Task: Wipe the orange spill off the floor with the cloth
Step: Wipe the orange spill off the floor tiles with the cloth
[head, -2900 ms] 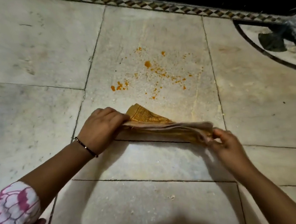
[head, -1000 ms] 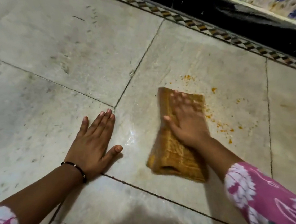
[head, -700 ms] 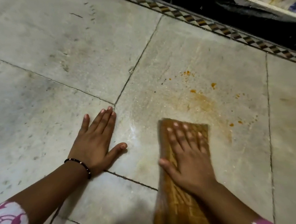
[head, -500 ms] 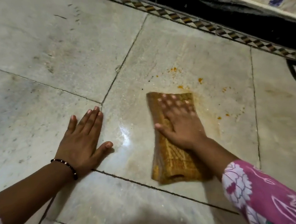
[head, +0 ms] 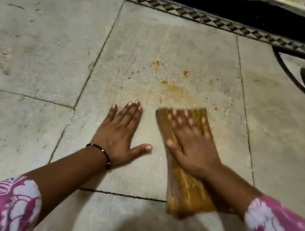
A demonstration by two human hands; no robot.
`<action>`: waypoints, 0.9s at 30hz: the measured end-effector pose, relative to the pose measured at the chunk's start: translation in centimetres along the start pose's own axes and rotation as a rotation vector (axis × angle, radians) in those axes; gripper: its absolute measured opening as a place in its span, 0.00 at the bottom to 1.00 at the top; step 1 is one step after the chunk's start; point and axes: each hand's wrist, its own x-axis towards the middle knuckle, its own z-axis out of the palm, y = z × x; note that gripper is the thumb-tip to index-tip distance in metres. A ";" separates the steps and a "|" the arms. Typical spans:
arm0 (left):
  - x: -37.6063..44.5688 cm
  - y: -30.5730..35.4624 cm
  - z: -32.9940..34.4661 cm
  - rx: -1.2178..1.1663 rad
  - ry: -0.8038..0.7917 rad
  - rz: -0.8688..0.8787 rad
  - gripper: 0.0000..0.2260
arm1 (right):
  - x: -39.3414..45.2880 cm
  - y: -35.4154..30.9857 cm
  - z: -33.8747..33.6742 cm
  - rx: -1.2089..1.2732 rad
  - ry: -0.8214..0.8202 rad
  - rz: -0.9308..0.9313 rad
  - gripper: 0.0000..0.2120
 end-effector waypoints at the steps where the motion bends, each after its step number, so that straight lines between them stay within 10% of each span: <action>1: 0.0 0.1 0.0 -0.004 0.002 0.012 0.46 | 1.3 2.4 -0.2 0.000 -0.002 0.030 0.32; 10: 0.0 0.3 -0.5 -0.002 -0.060 0.012 0.46 | -8.7 6.2 0.2 0.012 -0.059 0.421 0.37; 18: -0.1 0.1 -0.4 -0.007 -0.071 0.043 0.44 | 2.8 6.2 -0.6 -0.015 -0.023 0.018 0.33; 27: -0.3 -0.1 -0.4 0.024 -0.053 0.054 0.42 | -8.6 9.3 0.6 0.072 0.002 0.617 0.35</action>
